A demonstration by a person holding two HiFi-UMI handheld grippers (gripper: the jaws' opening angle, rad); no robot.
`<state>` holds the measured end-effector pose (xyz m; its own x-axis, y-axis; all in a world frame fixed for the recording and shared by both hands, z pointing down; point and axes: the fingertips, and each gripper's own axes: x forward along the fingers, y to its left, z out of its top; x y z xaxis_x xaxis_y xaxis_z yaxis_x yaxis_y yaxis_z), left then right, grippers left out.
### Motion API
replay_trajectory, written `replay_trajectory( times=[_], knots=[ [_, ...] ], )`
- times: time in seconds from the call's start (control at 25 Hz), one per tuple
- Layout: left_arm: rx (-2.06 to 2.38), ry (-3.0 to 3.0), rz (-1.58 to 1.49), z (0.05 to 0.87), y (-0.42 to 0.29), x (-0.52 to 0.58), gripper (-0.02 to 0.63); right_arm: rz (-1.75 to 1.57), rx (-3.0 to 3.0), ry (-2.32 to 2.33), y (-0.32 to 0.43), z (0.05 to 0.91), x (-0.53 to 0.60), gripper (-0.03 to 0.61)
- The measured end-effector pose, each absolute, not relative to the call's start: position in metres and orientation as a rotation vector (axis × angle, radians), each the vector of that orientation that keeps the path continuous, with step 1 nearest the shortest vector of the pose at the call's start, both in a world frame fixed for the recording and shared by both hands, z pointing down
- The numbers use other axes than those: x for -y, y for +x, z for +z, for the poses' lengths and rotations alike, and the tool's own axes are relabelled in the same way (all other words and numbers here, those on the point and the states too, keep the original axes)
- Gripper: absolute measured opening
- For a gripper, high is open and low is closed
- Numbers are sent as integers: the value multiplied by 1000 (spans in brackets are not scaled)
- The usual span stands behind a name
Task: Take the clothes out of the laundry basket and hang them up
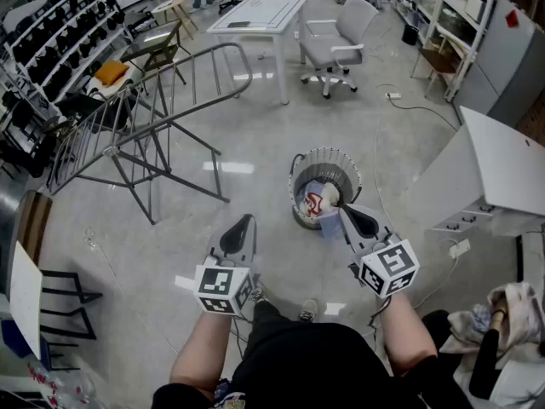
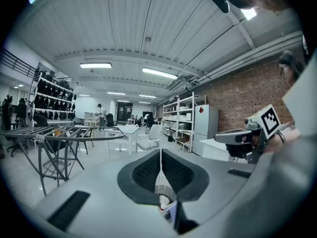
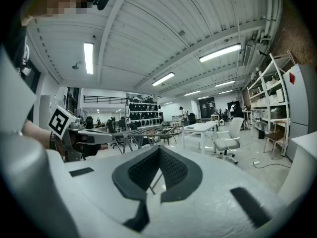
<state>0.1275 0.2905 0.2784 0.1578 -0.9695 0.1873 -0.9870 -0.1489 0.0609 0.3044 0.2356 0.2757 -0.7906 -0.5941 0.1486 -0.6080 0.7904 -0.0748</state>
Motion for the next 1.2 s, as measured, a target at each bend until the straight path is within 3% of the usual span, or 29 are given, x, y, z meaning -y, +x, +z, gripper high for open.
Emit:
replay_trajectory(
  times=[0.72,0.76,0.8,0.96,1.2],
  knots=[
    [1946,2247,149,282,110,-281,15,161,2885,930,280,279,-230,10],
    [1949,2248,151,282,106,-280,15,163,2891,930,276,279,-228,28],
    [1950,2248,152,282,102,-279,17,165,2895,931,272,279,-227,96],
    [1927,2259,157,283,89,-273,135,162,2895,949,258,275,-220,127],
    [1861,2290,173,288,65,-255,204,178,2855,1026,237,274,-201,167]
  ],
)
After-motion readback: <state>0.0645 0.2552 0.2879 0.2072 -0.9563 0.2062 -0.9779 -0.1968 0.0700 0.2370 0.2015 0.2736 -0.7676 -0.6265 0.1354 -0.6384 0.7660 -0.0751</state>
